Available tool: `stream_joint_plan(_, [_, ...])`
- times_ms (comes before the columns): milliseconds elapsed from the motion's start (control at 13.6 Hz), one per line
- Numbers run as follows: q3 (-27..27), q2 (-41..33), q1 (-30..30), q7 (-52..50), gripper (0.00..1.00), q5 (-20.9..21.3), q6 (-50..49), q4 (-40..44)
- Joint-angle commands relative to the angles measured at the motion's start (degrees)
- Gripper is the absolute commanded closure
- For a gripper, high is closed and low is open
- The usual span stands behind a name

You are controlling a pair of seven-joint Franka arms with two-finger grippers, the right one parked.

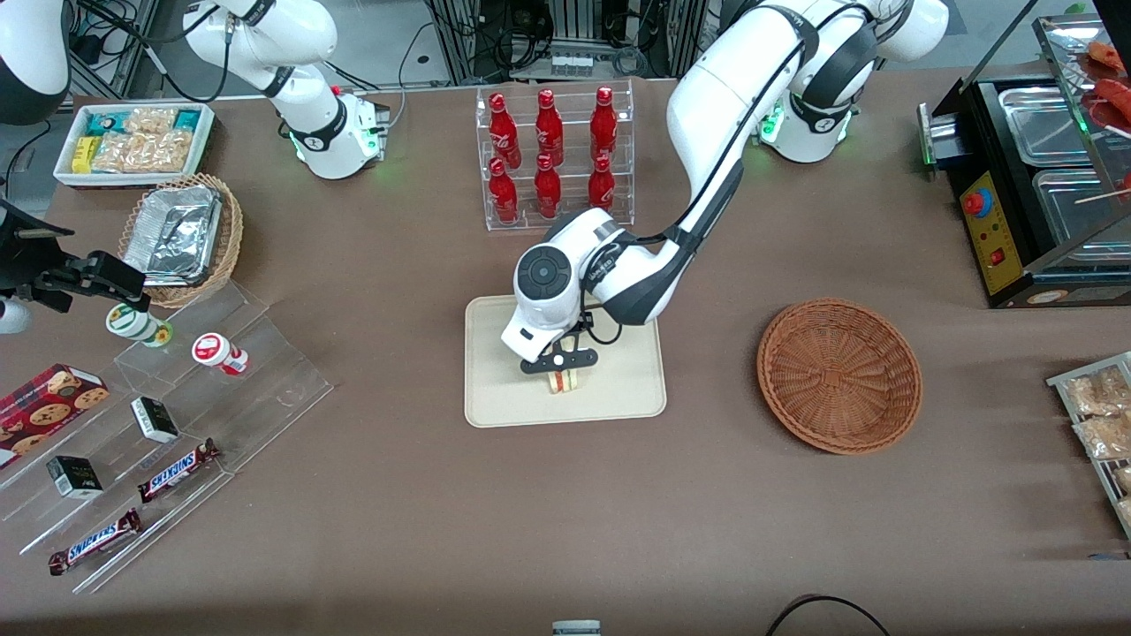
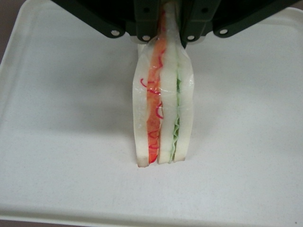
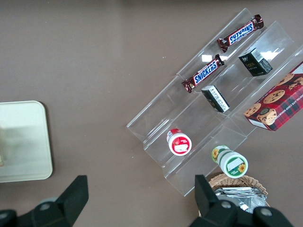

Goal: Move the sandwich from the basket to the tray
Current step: 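Lower the sandwich onto the tray and open the left gripper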

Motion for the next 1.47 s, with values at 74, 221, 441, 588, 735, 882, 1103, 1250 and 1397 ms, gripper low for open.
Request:
stream_joint_plan(74, [0.83, 1.51, -1.0, -1.51, 0.5, 0.08, -1.37, 2.2])
stream_joint_plan(221, [0.83, 1.42, -1.0, -1.51, 0.0, 0.17, -1.37, 2.2])
stream_joint_plan(441, [1.18, 0.28, -0.91, -1.16, 0.0, 0.26, -1.9, 2.29])
stream_joint_plan(588, [1.27, -2.0, -0.39, -0.9, 0.0, 0.26, -3.56, 2.46])
stream_joint_plan(735, [1.45, -4.02, -0.3, -0.9, 0.0, 0.43, -5.06, 2.64])
stream_joint_plan(882, [1.45, -5.69, -0.12, -0.03, 0.0, 3.05, -6.55, 2.64])
stream_joint_plan(1103, [1.45, -8.93, 1.28, 5.84, 0.0, 3.6, -10.06, 2.64])
stream_joint_plan(1250, [1.36, -11.4, 4.0, 7.28, 0.0, 2.72, -14.27, 2.55])
stream_joint_plan(1397, [1.44, -14.21, 5.14, 7.8, 0.0, 2.72, -19.54, 1.85])
